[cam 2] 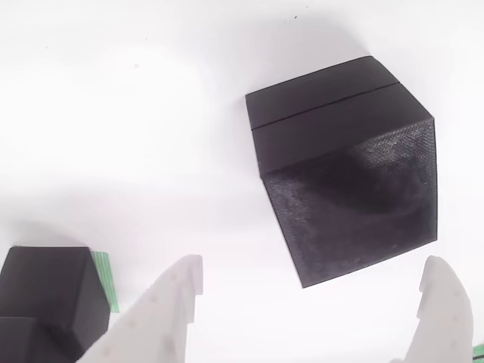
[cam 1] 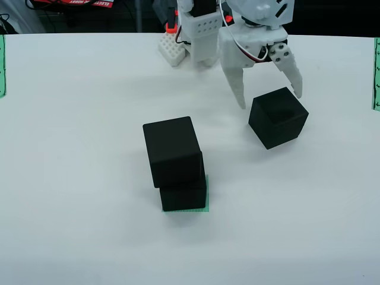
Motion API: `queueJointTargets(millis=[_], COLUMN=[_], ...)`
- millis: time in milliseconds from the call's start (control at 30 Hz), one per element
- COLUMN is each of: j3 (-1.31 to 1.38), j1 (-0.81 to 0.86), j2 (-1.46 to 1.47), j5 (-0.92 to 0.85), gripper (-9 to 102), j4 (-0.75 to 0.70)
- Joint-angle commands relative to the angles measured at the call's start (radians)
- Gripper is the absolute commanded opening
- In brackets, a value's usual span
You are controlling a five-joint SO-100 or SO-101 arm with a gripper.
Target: Stack 3 Blocks on the chosen place.
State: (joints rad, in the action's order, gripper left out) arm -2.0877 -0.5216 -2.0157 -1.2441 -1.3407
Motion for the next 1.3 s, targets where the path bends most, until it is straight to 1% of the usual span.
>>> queueJointTargets(millis=[0,233,767,933,1033,1267], j3=[0.064,0.123,0.098,0.086,0.08,0.164], j1=[-0.06,-0.098,-0.117,-0.117,-0.117,-0.089], j2=[0.055,0.146,0.284,0.298,0.29,0.232], j5=[-0.008,-0.008,-0.008,-0.008,-0.008,-0.003], gripper=[36,36,36,27,23,22], j4=[0.015,0.026,0.072,0.089,0.091,0.038])
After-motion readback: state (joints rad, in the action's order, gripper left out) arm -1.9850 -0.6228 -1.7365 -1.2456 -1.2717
